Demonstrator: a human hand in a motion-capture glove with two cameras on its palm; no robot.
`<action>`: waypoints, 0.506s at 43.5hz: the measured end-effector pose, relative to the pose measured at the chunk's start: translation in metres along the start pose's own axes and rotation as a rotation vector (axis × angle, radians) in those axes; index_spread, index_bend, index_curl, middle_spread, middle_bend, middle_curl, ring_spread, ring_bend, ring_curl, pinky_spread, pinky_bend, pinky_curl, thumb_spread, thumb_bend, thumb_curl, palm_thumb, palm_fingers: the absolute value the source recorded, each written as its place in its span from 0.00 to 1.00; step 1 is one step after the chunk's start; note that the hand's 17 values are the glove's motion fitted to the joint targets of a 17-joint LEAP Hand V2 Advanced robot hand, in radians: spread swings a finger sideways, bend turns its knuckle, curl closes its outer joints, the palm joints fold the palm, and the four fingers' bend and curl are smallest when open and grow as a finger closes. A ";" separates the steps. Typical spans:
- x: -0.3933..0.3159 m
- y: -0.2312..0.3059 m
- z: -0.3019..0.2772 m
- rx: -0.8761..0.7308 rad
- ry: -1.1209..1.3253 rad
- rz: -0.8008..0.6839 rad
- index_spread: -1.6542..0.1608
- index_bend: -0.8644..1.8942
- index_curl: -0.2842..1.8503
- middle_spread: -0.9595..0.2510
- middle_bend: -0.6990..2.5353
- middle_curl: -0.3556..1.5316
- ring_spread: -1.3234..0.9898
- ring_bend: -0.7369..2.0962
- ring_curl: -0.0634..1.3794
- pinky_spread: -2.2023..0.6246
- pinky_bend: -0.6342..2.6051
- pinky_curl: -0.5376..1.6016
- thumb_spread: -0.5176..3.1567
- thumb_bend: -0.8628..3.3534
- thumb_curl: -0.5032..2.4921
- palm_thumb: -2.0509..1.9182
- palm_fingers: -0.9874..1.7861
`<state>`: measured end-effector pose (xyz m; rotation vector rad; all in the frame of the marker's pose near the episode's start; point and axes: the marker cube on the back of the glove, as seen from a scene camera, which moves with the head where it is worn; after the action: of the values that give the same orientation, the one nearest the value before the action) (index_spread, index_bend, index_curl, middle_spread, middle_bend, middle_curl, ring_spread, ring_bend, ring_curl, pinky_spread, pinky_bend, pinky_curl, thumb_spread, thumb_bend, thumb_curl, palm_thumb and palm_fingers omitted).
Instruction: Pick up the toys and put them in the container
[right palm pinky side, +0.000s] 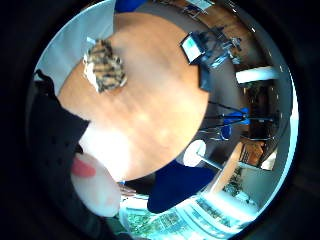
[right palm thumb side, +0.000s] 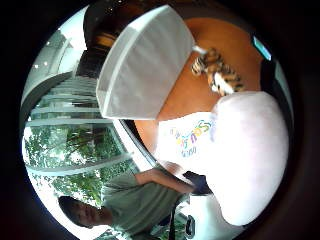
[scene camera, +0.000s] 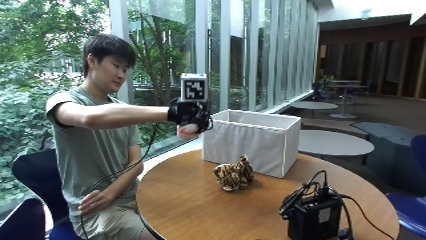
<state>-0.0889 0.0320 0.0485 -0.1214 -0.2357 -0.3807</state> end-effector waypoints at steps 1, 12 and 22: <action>-0.006 -0.002 -0.012 0.017 0.048 -0.015 0.69 0.60 0.35 0.60 0.54 0.50 0.42 0.65 0.50 0.66 0.49 0.45 0.31 0.24 0.41 0.66 0.78; -0.105 -0.033 -0.123 0.132 0.133 -0.134 0.69 0.67 0.43 0.60 0.58 0.55 0.41 0.70 0.53 0.65 0.52 0.48 0.26 0.24 0.44 0.66 0.75; -0.199 -0.074 -0.182 0.226 0.133 -0.235 0.70 0.68 0.48 0.61 0.60 0.58 0.41 0.72 0.55 0.65 0.54 0.50 0.23 0.23 0.46 0.67 0.73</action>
<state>-0.2592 0.0048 -0.1715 0.1555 -0.1599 -0.5904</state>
